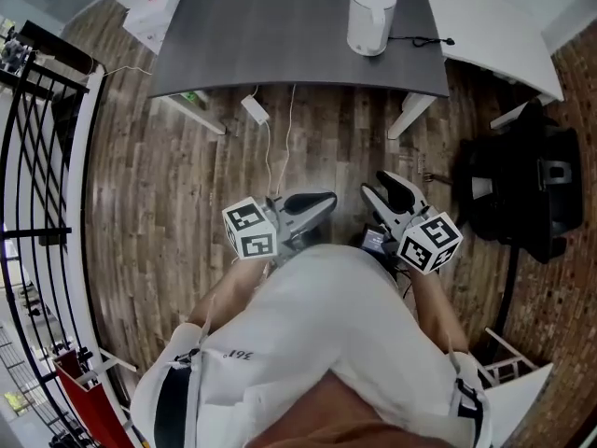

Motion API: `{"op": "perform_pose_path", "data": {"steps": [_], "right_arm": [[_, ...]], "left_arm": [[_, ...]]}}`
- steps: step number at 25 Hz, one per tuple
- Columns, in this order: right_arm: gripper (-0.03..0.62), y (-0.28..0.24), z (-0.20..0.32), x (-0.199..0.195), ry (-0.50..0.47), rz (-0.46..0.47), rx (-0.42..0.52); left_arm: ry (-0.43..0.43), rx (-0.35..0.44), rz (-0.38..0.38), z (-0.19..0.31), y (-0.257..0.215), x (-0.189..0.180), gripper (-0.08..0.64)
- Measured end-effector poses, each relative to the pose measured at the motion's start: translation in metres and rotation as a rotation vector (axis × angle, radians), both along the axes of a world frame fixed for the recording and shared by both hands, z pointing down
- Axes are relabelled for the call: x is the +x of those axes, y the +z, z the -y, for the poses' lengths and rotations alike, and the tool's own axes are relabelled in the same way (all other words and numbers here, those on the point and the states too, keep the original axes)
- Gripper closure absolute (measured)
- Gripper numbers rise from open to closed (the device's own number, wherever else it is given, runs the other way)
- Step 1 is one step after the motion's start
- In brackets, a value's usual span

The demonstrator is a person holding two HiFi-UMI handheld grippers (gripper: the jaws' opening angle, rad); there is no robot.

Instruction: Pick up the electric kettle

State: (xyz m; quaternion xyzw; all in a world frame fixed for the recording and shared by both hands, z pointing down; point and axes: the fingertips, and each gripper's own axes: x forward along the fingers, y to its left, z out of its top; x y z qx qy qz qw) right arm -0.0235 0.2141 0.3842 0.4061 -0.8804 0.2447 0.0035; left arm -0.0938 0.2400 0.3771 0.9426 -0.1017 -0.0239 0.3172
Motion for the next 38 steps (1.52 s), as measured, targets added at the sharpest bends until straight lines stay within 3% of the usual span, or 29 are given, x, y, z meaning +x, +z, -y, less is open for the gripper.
{"op": "perform_pose_path", "data": {"steps": [10, 18, 28, 38], "right_arm": [[0.428, 0.013, 0.011, -0.031, 0.076, 0.003, -0.027], [0.428, 0.013, 0.026, -0.024, 0.134, -0.032, -0.021], [0.428, 0.027, 0.096, 0.009, 0.084, -0.081, -0.002], [0.428, 0.036, 0.202, 0.089, 0.021, -0.087, -0.04]], "left_arm": [[0.037, -0.003, 0.007, 0.014, 0.01, -0.045, 0.555], [0.068, 0.0, -0.002, 0.032, 0.015, -0.055, 0.555], [0.016, 0.002, 0.023, 0.092, 0.022, -0.026, 0.555], [-0.071, -0.003, 0.05, 0.206, 0.024, 0.054, 0.555]]}}
